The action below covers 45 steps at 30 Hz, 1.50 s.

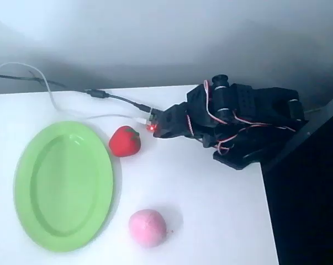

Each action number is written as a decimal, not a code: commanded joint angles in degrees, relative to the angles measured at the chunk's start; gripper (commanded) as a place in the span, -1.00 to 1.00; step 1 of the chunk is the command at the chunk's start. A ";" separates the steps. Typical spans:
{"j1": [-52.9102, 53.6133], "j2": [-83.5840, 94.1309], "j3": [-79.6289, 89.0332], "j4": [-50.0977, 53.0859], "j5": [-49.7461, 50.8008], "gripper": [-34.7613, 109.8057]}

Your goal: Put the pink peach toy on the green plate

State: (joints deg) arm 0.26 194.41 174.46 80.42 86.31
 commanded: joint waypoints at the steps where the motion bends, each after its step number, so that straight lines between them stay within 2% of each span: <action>1: -5.98 1.32 13.27 -6.50 1.41 -0.52; 11: -6.42 1.14 13.27 -6.59 1.14 -0.52; 14: -6.42 1.05 12.57 -12.48 0.09 -0.52; 18: -6.42 1.05 10.72 -13.54 -0.18 -0.52; 25: -4.13 0.35 -1.05 -13.36 -3.08 -0.52; 29: -5.19 -12.13 -13.97 -13.36 -2.37 -0.52; 32: -6.50 -24.08 -25.66 -13.27 0.53 -0.36; 37: -11.95 -39.20 -44.38 -13.18 6.50 0.03; 41: -20.48 -46.49 -51.06 -13.89 15.47 0.11; 45: -30.59 -54.23 -56.34 -13.71 23.55 0.09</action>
State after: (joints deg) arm -23.99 143.26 122.70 66.45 104.24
